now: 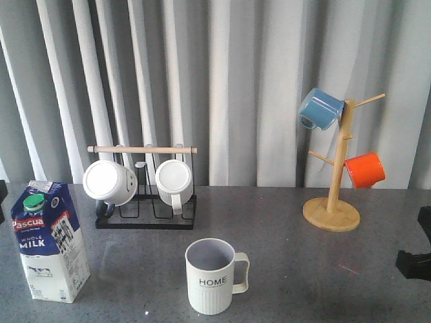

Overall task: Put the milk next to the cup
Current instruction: 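Open the right gripper and withdraw it from the mug, then grasp the Pascual milk carton near its top with the left gripper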

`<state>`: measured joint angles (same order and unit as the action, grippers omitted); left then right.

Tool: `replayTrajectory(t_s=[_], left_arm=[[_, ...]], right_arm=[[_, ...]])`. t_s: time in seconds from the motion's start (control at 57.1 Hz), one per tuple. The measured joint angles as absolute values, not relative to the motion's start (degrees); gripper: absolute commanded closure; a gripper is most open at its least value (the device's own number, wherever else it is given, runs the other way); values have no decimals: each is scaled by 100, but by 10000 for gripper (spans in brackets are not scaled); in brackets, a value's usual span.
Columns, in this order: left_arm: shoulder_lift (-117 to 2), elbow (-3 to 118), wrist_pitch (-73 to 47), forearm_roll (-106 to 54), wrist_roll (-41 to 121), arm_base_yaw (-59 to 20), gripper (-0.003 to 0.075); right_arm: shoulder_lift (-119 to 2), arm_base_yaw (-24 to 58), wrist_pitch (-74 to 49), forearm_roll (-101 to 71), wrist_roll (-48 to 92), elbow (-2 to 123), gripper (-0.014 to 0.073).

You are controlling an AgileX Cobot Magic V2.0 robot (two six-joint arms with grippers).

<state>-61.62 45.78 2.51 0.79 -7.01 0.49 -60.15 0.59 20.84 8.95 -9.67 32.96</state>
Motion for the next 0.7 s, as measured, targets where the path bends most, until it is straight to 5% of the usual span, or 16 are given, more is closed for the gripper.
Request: replayTrajectory(t_s=[0.175,0.35,0.7], left_arm=[[-6264,4643,414,79,-685,49,155],[-6878,5450,165,79,-841,28,-16],[-8282,6042,39,79,-956,-171,0]], right_arm=[[-6015,59,2084,895,-967,3296,602],[-6015,59,2084,895,-967,3296,602],[-6015,59,2084,895,-967,3296,602]])
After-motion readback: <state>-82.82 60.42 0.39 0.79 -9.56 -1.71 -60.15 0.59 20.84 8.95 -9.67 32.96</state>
